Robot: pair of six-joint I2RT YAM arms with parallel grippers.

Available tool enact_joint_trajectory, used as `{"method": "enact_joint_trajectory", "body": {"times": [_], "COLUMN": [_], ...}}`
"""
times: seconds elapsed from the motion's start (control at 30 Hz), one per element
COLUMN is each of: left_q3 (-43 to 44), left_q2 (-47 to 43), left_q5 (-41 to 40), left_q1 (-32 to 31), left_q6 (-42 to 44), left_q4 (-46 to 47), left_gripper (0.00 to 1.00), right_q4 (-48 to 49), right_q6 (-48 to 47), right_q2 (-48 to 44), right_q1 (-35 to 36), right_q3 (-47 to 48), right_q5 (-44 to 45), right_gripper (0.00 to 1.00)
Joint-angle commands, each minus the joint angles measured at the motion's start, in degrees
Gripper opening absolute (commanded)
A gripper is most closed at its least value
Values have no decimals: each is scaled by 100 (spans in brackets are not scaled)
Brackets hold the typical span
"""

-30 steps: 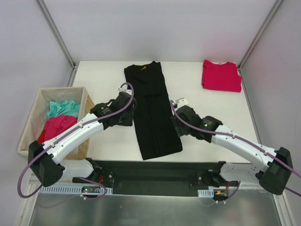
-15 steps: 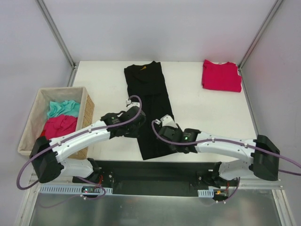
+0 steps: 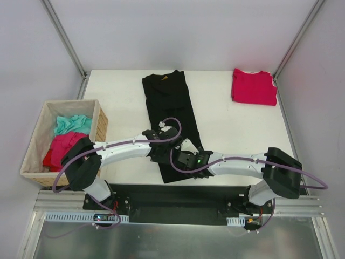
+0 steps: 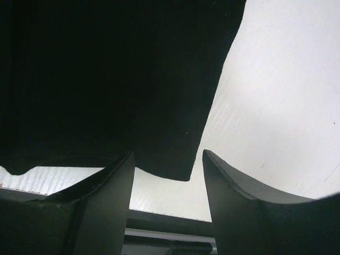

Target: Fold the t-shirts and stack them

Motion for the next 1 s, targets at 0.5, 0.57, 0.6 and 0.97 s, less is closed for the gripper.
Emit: {"method": "enact_joint_trajectory", "body": {"times": [0.5,0.57,0.6,0.97], "left_q3": [-317,-537,-590,-537], "left_q2": [-1543,-1991,-2158,-3056], "left_q5": [-799,-1115,-1221,-1978], "left_q1": [-149,-149,-141,0], "left_q6": [-265,-301,-336,-459], "left_q4": [328,302,232,-735], "left_gripper": [99,99,99,99], "right_q4": [184,385,447,957], "right_q6": [-504,-469,-460,-531], "right_q2": [-1175,-1009,-921,389], "right_q1": [-489,-515,-524,-533], "right_q3": [175,87,69,464], "right_q5": [575,408,346,-190], "right_gripper": [82,85,88,89]}}
